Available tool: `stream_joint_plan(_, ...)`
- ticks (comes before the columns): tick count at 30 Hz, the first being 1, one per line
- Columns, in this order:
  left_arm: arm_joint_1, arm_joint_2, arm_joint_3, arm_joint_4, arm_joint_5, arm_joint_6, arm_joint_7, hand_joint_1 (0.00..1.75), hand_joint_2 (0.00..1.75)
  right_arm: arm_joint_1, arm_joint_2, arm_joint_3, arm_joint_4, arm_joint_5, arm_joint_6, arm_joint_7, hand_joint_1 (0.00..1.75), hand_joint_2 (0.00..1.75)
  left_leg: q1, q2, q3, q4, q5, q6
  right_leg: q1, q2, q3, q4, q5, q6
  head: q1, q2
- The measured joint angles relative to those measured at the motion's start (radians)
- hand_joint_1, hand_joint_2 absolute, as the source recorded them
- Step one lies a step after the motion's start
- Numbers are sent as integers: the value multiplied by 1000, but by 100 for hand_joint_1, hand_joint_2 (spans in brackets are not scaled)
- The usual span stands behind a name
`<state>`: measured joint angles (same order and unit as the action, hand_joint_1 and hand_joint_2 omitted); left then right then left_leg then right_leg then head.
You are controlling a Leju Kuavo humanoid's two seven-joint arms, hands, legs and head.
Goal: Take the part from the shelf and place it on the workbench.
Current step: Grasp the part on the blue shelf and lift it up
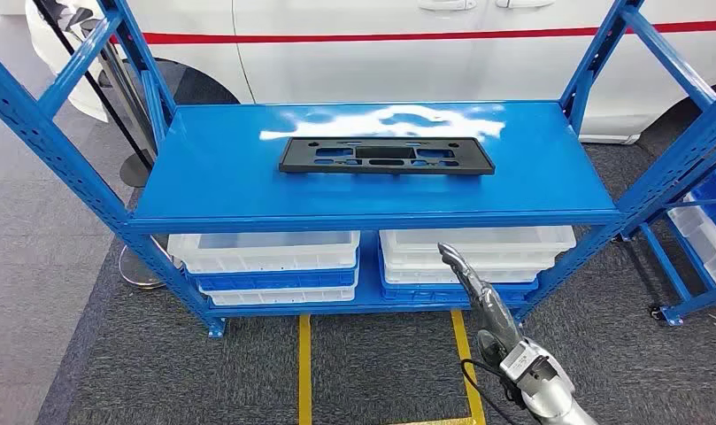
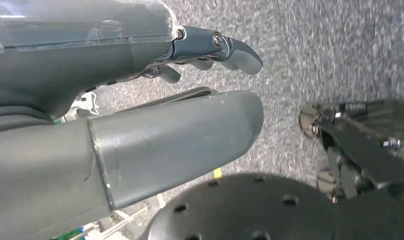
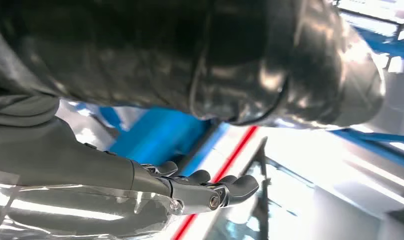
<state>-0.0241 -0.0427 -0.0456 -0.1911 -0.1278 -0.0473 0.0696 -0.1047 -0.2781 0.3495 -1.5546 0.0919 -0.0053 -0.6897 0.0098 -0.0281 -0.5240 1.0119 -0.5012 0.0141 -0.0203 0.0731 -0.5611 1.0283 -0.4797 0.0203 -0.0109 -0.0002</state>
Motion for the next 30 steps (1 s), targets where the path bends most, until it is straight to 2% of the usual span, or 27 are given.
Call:
stream_joint_plan(6,-2,2,-6,0,-11,0,10,0,0,-98,0,26,-20,22,-3,11,0,0,0,0,-1,0,0,0,0,0,-1,1,0,0,0,0)
stream_joint_plan(9,-4,2,-17,0,-26,0,19,0,0,-194,1,57,13,92,-8,82,0,0,0,1,-2,0,1,-1,0,2,-1,2,1,-1,0,0)
stream_joint_plan(12,-9,2,-28,0,-44,2,26,0,0,-341,21,113,138,211,-49,184,0,0,0,1,-2,0,2,-1,0,2,-1,2,2,-1,0,0)
stream_joint_plan(15,-13,2,-40,0,-63,3,42,0,0,-504,66,188,315,340,-110,273,0,0,0,1,-2,0,5,-2,0,2,-3,3,4,-3,0,0)
stream_joint_plan(18,-16,2,-50,0,-72,3,52,0,0,-633,111,249,479,421,-158,323,0,0,0,-3,-2,1,8,-3,1,-2,-6,3,6,-3,0,0)
stream_joint_plan(24,-14,1,-54,0,-72,-5,62,0,0,-753,165,312,657,479,-184,354,0,0,1,-7,-6,1,9,-4,1,-5,-9,4,6,-3,0,0)
stream_joint_plan(30,-13,-2,-54,2,-56,-13,87,0,0,-821,207,339,755,487,-181,364,0,0,1,-7,-7,1,9,-5,1,-5,-10,4,6,-4,0,0)
